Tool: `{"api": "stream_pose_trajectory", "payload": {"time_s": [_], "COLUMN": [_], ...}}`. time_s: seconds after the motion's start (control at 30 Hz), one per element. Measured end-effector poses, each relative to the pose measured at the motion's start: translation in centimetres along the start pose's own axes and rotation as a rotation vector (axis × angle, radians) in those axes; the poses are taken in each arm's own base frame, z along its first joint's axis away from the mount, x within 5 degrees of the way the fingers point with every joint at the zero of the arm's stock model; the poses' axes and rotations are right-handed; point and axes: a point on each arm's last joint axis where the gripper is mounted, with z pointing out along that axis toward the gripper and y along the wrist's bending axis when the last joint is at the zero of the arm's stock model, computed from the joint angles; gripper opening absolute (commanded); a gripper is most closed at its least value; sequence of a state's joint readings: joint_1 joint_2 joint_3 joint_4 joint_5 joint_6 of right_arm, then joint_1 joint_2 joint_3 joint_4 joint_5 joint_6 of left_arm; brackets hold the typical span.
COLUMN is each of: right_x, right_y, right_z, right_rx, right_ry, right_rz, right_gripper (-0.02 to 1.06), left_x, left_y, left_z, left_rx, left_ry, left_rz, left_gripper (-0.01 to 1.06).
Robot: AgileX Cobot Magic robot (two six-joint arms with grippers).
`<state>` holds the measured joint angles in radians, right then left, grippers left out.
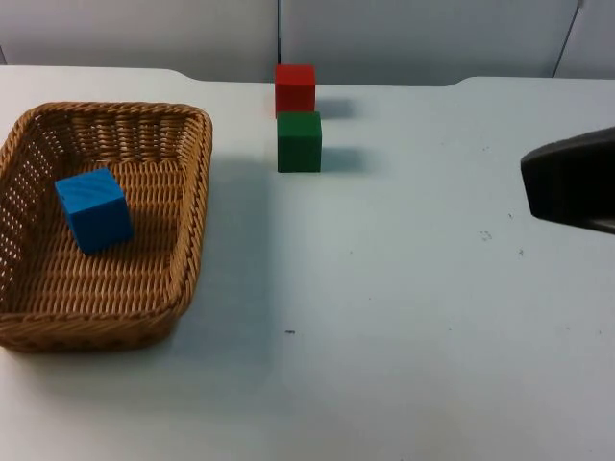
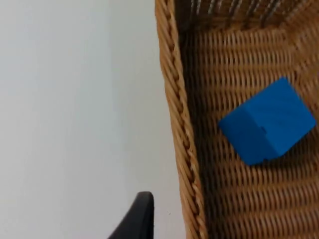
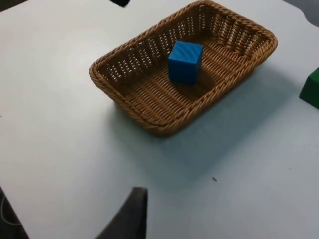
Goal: Pick up the basket with the left hand and place the blue cube into the basket with the right hand.
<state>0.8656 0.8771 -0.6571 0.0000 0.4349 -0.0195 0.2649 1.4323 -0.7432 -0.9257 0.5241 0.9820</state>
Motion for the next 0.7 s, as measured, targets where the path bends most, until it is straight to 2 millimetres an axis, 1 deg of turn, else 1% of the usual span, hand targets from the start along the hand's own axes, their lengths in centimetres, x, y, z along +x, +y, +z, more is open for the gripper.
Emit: {"api": "stream_pose_trajectory", "payload": {"time_s": [0.1, 0.13, 0.23, 0.27, 0.3, 0.33, 0.37, 0.4, 0.47, 0.5, 0.53, 0.63, 0.67, 0.7], "right_x": [0.0, 0.0, 0.0, -0.1, -0.2, -0.2, -0.2, -0.4, -0.4, -0.3, -0.3, 0.3, 0.6, 0.6], "right_y": [0.0, 0.0, 0.0, 0.0, 0.0, 0.0, 0.0, 0.0, 0.0, -0.1, -0.1, -0.2, -0.2, -0.2], "right_z": [0.0, 0.0, -0.2, -0.6, -1.0, -1.0, -1.3, -2.3, -3.8, -4.6, -4.6, -6.8, -7.5, -7.5], "right_rx": [0.000, 0.000, 0.000, 0.001, 0.001, 0.001, 0.002, 0.003, 0.010, 0.014, 0.014, 0.028, 0.030, 0.030], "right_ry": [0.000, 0.000, -0.007, -0.023, -0.041, -0.041, -0.052, -0.093, -0.138, -0.159, -0.159, -0.188, -0.194, -0.194], "right_rz": [-0.017, -0.017, -0.021, -0.025, -0.027, -0.027, -0.029, -0.032, -0.043, -0.050, -0.050, -0.065, -0.066, -0.066], "right_gripper": [1.04, 1.04, 1.04, 1.04, 1.04, 1.04, 1.04, 1.04, 1.04, 1.04, 1.04, 1.04, 1.04, 1.04], "left_x": [-0.8, -0.8, -1.0, -0.7, -0.4, -0.4, -0.1, 0.4, 1.5, 2.0, 2.0, 4.2, 4.9, 4.9], "left_y": [-1.4, -1.4, -3.2, -4.2, -4.9, -4.9, -5.4, -6.0, -7.4, -8.0, -8.0, -10.0, -10.3, -10.3], "left_z": [-3.8, -3.8, -7.9, -10.2, -11.7, -11.7, -12.9, -14.2, -16.8, -17.7, -17.7, -20.4, -20.9, -20.9], "left_rx": [-0.034, -0.034, -0.043, -0.048, -0.054, -0.054, -0.062, -0.069, -0.067, -0.056, -0.056, -0.018, -0.017, -0.017], "left_ry": [-0.102, -0.102, -0.215, -0.266, -0.301, -0.301, -0.328, -0.364, -0.442, -0.466, -0.466, -0.529, -0.530, -0.530], "left_rz": [0.026, 0.026, 0.056, 0.088, 0.100, 0.100, 0.104, 0.114, 0.131, 0.147, 0.147, 0.214, 0.241, 0.241], "left_gripper": [0.94, 0.94, 0.94, 0.94, 0.94, 0.94, 0.94, 0.94, 0.94, 0.94, 0.94, 0.94, 0.94, 0.94]}}
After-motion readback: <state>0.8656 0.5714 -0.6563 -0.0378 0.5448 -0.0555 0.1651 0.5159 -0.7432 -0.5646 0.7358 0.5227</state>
